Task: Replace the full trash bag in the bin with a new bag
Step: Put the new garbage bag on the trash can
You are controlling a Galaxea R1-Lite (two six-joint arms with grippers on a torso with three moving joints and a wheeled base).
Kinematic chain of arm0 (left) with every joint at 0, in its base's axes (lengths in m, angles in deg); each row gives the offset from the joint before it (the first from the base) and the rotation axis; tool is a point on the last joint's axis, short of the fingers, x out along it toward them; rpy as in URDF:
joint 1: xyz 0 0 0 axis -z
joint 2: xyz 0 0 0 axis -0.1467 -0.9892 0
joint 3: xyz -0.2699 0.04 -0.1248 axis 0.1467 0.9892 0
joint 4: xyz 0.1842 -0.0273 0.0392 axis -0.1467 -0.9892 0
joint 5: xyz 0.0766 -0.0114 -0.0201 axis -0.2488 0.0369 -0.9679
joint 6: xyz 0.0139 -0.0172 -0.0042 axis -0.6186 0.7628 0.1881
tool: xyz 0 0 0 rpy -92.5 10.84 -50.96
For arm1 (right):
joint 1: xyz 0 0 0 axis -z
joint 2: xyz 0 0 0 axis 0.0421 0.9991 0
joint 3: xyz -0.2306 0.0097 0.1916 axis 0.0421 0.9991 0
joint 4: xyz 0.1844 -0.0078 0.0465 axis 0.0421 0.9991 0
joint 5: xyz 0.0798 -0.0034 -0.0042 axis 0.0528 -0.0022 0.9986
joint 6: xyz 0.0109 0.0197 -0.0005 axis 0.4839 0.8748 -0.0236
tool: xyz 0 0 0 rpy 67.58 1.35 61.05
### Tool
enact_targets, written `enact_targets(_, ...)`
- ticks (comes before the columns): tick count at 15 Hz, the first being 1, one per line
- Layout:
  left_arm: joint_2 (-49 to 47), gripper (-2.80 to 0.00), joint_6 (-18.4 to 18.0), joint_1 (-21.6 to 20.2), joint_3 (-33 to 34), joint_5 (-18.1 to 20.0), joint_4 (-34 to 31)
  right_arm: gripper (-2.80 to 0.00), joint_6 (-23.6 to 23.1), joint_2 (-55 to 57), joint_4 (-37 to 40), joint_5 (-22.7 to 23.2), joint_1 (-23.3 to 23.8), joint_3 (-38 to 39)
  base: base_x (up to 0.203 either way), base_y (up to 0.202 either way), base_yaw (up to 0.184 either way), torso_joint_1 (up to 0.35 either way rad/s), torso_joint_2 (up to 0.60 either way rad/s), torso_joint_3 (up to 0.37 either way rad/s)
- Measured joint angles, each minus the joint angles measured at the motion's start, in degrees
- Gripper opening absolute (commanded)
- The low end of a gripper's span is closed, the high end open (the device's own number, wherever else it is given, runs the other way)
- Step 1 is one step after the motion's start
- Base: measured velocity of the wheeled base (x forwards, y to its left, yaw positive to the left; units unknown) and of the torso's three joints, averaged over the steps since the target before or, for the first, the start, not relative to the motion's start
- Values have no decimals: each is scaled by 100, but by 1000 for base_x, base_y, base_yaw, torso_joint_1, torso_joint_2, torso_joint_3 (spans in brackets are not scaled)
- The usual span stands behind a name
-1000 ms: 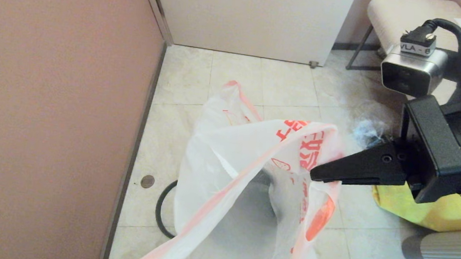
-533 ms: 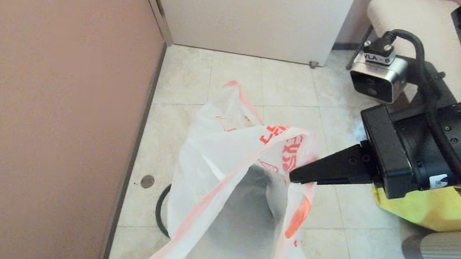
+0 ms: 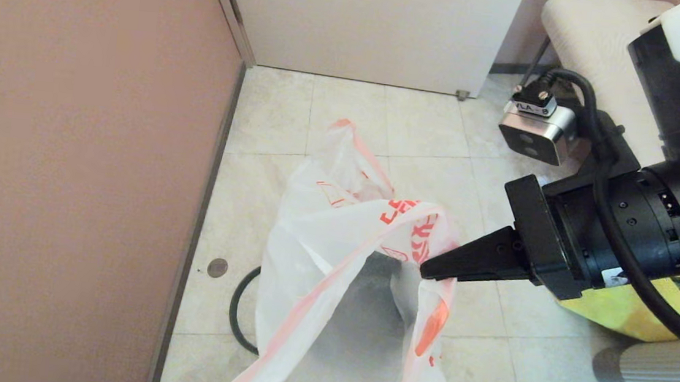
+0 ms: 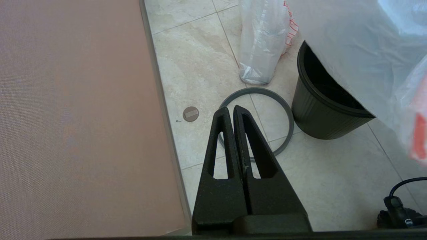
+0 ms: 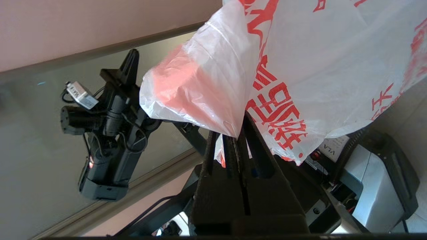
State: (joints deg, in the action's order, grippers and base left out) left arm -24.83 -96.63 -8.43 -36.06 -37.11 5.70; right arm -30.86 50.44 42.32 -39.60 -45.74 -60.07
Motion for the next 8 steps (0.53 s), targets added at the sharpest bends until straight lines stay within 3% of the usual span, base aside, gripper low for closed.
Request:
enact_targets(2, -57, -280, 173, 0, -238, 130, -12, -280, 0, 18, 21, -2, 5, 30, 0, 0, 0, 0, 0, 0)
enact_targets(4, -306, -280, 521, 0, -1156, 565, -269, -280, 0, 37, 24, -7, 17, 63, 0, 0, 0, 0, 0, 0)
enact_targets(8, -1968, -280, 403, -171, -2629, 2567, -892, -280, 0, 161, -15, -11, 24, 44, 0, 0, 0, 0, 0, 0)
